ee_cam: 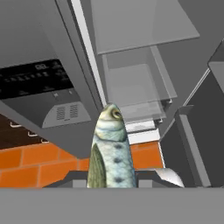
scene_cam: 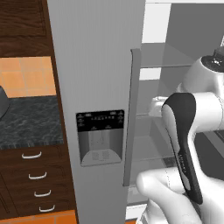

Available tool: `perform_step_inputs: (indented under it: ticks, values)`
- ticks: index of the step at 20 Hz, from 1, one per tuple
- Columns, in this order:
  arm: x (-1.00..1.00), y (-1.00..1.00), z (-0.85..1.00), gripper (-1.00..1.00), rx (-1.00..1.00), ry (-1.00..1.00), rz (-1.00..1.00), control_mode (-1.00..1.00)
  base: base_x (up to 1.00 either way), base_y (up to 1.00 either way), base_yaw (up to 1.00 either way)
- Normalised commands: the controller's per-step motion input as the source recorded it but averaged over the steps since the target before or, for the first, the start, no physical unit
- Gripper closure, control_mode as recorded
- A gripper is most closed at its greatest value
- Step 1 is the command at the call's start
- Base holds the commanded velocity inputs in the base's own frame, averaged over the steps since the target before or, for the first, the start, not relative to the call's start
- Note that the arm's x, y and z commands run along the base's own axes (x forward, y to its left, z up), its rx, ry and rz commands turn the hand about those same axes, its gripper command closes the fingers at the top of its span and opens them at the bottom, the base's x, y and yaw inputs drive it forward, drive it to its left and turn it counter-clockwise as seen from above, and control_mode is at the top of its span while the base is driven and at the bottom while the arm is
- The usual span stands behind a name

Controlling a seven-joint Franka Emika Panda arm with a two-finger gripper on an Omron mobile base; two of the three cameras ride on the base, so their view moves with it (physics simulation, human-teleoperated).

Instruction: Place one tomato and one fish in each tupperware on the nearby counter, to pack two identical lunches.

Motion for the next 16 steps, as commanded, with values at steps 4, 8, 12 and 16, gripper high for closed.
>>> perform_step_inputs:
  ticks: [4,8,12,16]
  values:
    - [-0.79,0.08,0.30,1.00,0.00,0.00,0.00,-1.00,0.00,0.00,0.00]
    - [-0.33,0.05,0.11,1.00,0.00,0.00,0.00,1.00,-0.22,0.18,0.00]
    - [0.00,0.00,0.00,1.00,0.00,0.00,0.00,1.00,-0.08,0.95,-0.01]
    - [0.00,0.00,0.00,1.00,0.00,0.00,0.00,1.00,0.00,1.00,0.00]
